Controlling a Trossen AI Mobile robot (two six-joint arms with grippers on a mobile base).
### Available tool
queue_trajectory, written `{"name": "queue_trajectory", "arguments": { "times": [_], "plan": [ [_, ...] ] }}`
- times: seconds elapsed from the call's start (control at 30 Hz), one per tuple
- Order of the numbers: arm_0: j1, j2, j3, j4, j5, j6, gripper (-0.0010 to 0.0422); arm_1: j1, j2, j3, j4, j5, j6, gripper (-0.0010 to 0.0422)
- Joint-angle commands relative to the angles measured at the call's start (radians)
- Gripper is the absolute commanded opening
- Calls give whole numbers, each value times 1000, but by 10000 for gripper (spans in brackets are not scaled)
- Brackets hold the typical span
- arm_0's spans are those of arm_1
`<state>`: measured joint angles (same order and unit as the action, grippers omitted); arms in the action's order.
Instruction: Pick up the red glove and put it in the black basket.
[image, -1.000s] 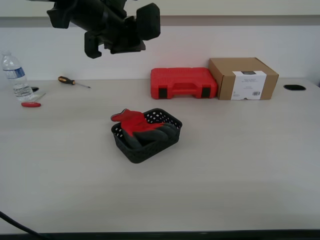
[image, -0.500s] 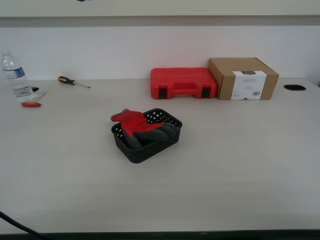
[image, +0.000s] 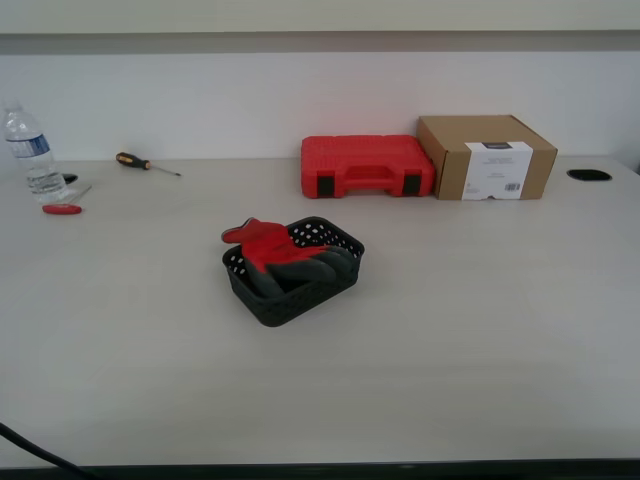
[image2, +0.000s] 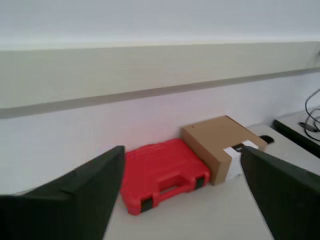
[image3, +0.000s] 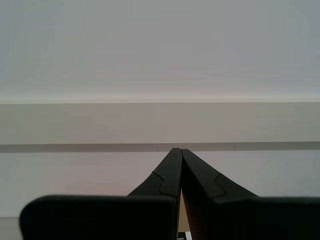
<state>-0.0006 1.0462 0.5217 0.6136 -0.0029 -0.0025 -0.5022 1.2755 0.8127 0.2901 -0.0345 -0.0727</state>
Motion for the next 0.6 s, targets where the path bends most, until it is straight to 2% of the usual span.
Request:
{"name": "queue_trajectory", "arguments": {
  "times": [0.03,0.1,0.23,0.27,0.3,0.4,0.5,0.53,0.6],
  "plan": [
    [1,0,1,3,0,3,0,1,-43,1,3,-23,37,411],
    [1,0,1,3,0,3,0,2,-79,1,0,-23,92,285],
    [1,0,1,3,0,3,0,4,-119,1,-9,-34,127,17],
    [1,0,1,4,0,3,0,5,-126,1,-12,-35,135,1],
    [0,0,1,4,0,3,0,6,-138,1,-16,-37,162,41],
    [1,0,1,4,0,3,0,6,-160,1,-19,-37,182,112],
    [1,0,1,3,0,3,0,6,-177,1,-19,-37,185,217],
    [0,0,1,3,0,3,0,7,-183,1,-19,-37,186,295],
    [0,0,1,3,0,3,0,7,-195,1,-20,-37,188,419]
  ]
}}
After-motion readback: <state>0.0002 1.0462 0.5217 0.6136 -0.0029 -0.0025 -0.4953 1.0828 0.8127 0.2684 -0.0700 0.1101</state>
